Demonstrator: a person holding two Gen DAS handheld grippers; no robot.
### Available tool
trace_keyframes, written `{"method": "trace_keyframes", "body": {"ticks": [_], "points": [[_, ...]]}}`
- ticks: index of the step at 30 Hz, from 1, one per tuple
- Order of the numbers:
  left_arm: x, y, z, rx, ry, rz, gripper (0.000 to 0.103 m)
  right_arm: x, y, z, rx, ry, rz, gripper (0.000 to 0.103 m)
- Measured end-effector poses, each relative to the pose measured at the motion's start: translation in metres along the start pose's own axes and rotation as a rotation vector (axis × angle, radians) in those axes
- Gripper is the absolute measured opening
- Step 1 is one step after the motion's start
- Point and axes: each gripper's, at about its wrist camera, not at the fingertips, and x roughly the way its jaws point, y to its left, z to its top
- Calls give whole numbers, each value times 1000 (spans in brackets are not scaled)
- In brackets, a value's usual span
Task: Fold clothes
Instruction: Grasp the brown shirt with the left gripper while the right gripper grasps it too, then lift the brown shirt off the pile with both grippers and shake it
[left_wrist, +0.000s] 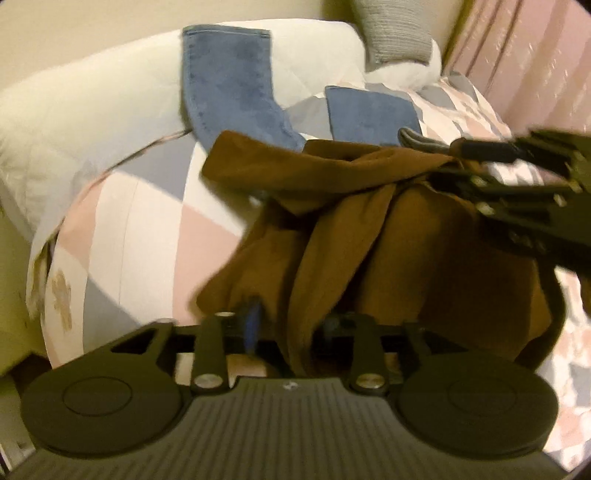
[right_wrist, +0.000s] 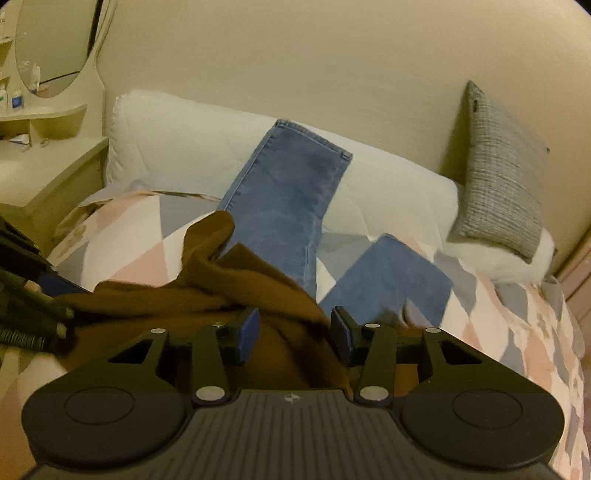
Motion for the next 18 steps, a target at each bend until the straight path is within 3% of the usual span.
{"method": "trace_keyframes", "body": {"ticks": [4,5,6,7,8,13,15,18], "points": [[20,-9,6,80,-1,52,32,26,-3,1,-16,54,27,46],[24,-10,6,92,3,57,23,28,-2,-1,-30,65,30,45],[26,-12,6,100,6,62,15,27,-3,-2,-29,60,34,34],[27,-12,5,102,5,68,3,25,-4,-3,-29,56,37,12],[28,-13,4,104,3,74,4,22,-7,-4,-5,49,15,3],[5,-10,5,99,-80,125,3,-30,-61,-15,394,-98,-51,0],[-16,-5,14,76,-133,117,3,-63,-90,-30,619,-187,-37,0],[-51,1,32,52,-225,93,3,-117,-117,-57,853,-323,-29,1]]}}
